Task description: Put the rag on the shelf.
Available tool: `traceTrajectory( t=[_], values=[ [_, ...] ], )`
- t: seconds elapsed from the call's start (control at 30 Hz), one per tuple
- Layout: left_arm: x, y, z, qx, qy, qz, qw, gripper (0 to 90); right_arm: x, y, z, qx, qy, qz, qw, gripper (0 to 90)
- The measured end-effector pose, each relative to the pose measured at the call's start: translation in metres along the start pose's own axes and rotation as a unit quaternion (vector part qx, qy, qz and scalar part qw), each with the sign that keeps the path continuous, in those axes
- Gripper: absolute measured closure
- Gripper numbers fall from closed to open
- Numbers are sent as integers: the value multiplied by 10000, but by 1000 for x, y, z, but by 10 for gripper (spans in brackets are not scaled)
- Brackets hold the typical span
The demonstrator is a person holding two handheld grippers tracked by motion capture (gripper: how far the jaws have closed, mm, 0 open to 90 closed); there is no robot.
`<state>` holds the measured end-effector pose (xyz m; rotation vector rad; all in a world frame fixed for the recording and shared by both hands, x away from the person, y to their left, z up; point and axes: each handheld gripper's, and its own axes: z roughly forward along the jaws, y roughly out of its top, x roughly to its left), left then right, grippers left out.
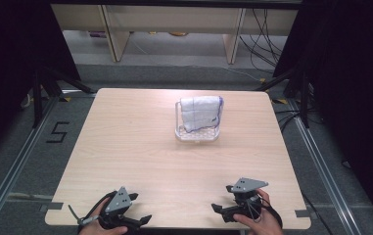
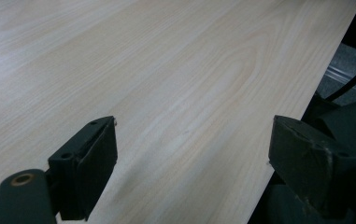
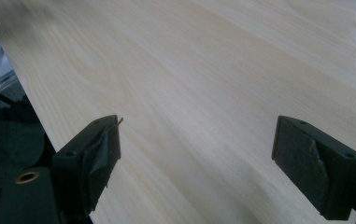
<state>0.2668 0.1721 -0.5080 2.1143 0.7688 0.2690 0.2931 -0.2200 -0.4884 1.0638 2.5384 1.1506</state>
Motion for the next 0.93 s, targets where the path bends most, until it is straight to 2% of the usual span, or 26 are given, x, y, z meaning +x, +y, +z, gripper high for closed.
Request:
traceTrajectory(
  t=[0.07,0.1,0.13,0.17,0.23,0.3,0.33,0.4,0.5,0.67,0.7,0.77,0.8,0.83,0.87,0.93],
  values=[
    [0,0,0,-4,9,-10,10000,154,1,-2,-2,17,-56,-97,9999,163],
    [-1,-1,1,-71,60,-143,9999,154,2,-4,-2,48,-82,-89,9999,163],
    [-1,-1,1,-71,60,-143,9999,154,3,-4,-3,69,-107,-55,9999,163],
    [1,-1,0,15,91,-34,10000,154,3,-5,-3,67,-92,-143,9998,163],
    [0,-1,2,-79,74,-179,9998,154,5,-5,-4,105,-76,-73,9999,163],
    [2,-1,1,12,108,-133,9999,154,5,-5,-3,66,-51,-151,9999,163],
    [4,-1,0,89,111,-11,9999,154,5,-5,-3,66,-51,-151,9999,163],
    [3,-1,0,35,85,-67,9999,154,5,-5,-3,77,-84,-179,9998,163],
    [3,-1,1,55,99,-41,9999,154,5,-5,-2,72,-71,-213,9997,163],
    [1,-2,4,-68,57,-164,9998,154,4,-5,-2,54,-85,-210,9997,163],
    [4,-2,2,148,119,21,9998,154,4,-5,-2,43,-83,-192,9998,163],
    [4,-2,3,110,112,-32,9999,154,3,-5,-2,67,-94,-155,9998,163],
    [3,-3,5,-8,95,-209,9997,154,2,-5,-2,54,-83,-187,9998,163],
    [3,-3,5,-8,95,-209,9997,154,2,-5,-2,54,-83,-187,9998,163],
    [6,-3,3,127,133,-54,9998,154,2,-5,-2,53,-82,-192,9998,163],
    [6,-3,3,107,122,-87,9998,154,2,-5,-2,53,-78,-212,9997,163]
  ],
)
